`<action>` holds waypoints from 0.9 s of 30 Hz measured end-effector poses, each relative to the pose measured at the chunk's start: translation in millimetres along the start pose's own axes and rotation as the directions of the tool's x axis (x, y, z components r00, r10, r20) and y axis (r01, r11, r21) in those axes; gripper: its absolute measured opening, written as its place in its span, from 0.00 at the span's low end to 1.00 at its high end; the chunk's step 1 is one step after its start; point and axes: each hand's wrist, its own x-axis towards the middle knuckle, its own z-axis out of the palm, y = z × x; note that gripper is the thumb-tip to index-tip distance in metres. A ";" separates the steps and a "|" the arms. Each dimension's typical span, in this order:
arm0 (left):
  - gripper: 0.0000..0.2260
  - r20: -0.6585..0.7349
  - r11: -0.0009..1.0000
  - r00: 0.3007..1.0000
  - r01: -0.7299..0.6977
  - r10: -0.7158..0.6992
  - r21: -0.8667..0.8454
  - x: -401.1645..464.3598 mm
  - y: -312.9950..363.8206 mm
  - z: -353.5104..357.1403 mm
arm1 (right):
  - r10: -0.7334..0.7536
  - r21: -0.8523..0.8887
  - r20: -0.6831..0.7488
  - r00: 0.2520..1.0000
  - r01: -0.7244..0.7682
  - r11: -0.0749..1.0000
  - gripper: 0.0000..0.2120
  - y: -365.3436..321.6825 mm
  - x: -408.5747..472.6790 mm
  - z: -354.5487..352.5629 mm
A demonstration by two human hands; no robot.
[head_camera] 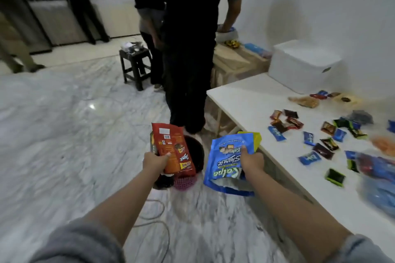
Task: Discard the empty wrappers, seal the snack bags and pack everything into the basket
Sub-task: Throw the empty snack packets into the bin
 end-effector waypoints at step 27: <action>0.32 -0.124 0.813 0.877 0.477 -0.464 0.334 343.8 -36.0 111.5 | 0.207 -0.657 0.383 0.900 0.109 0.746 0.20 -13.7 241.0 364.6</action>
